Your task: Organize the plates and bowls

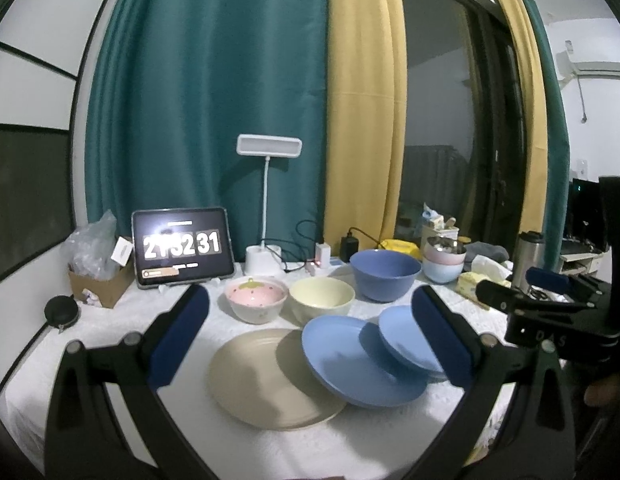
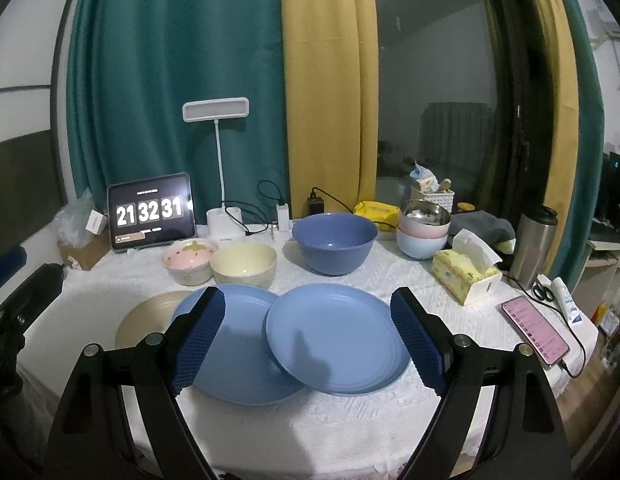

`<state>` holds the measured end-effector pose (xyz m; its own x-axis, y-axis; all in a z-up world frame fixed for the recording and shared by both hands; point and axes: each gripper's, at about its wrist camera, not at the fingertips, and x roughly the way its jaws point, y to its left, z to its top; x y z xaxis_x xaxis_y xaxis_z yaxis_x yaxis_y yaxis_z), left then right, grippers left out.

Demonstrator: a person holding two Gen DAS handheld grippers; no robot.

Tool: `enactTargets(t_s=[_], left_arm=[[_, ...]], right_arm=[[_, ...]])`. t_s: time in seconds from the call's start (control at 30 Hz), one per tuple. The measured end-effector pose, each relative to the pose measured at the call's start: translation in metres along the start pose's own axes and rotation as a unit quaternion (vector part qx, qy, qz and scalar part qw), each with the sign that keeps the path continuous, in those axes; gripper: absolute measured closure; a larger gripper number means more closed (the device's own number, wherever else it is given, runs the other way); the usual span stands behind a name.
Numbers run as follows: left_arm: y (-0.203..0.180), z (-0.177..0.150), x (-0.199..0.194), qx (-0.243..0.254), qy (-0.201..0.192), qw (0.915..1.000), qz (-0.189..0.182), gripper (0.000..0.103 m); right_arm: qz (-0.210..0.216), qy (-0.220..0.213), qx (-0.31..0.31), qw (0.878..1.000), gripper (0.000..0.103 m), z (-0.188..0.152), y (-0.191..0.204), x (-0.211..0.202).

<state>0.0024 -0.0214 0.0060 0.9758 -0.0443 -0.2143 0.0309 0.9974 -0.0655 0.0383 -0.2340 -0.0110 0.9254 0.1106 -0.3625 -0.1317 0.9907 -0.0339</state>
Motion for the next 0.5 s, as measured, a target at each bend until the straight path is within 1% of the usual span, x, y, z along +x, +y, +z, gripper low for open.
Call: enactTargets(t_s=[0.5], left_arm=[[0.0027,-0.0046,-0.0009,-0.003,-0.002,1.0,0.005,0.002]], right_arm=[[0.001,0.001,-0.001,1.0,0.015,-0.0002,0.0015,0.0012]])
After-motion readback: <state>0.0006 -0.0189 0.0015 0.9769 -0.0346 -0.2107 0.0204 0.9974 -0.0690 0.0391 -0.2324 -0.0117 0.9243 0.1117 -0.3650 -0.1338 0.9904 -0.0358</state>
